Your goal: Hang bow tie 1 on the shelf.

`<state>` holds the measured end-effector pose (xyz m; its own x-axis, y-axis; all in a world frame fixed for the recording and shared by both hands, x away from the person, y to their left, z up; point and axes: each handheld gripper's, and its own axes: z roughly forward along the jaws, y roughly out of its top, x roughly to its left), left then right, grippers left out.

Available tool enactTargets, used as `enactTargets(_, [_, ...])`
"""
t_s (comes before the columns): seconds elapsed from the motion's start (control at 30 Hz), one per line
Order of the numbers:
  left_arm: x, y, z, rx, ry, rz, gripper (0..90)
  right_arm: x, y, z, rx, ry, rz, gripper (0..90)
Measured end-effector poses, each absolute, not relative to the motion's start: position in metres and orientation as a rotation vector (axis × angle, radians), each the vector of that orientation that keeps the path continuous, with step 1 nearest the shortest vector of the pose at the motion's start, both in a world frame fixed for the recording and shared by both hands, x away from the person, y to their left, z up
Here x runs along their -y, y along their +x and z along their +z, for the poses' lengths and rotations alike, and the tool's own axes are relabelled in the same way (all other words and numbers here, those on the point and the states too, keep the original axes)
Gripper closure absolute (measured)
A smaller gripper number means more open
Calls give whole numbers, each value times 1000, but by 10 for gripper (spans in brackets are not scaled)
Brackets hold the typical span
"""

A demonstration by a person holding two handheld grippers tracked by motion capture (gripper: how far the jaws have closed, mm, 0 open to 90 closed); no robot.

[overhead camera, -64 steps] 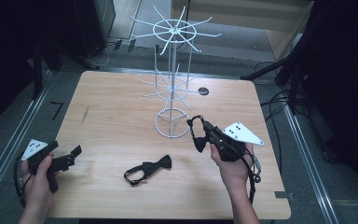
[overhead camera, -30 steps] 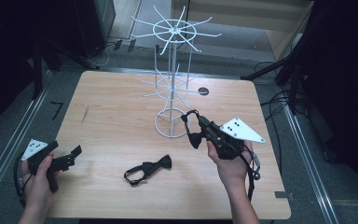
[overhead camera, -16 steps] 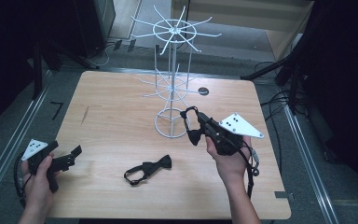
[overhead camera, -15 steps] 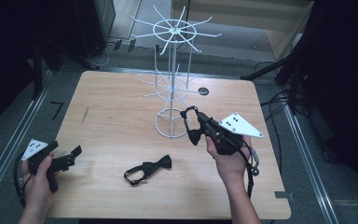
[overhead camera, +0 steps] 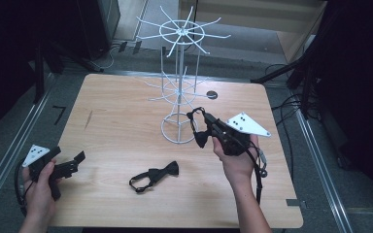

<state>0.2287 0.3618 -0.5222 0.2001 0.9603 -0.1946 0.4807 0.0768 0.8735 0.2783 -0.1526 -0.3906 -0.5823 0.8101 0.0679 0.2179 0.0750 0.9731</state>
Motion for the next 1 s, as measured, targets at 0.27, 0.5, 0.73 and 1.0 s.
enactTargets(0.27, [-362,229,-522,-1419,1543,648,0,151,288,-392,-1863,1040,1526,900])
enactTargets(0.5, [-362,229,-522,-1418,1545,648,0,148,295,-394,-1864,1056,1520,900])
enactTargets(0.73, [-362,229,-522,-1420,1543,646,0,144,305,-395,-1867,1076,1513,900])
enactTargets(1.0, [-362,229,-522,-1420,1542,642,0,139,316,-399,-1872,1100,1508,900])
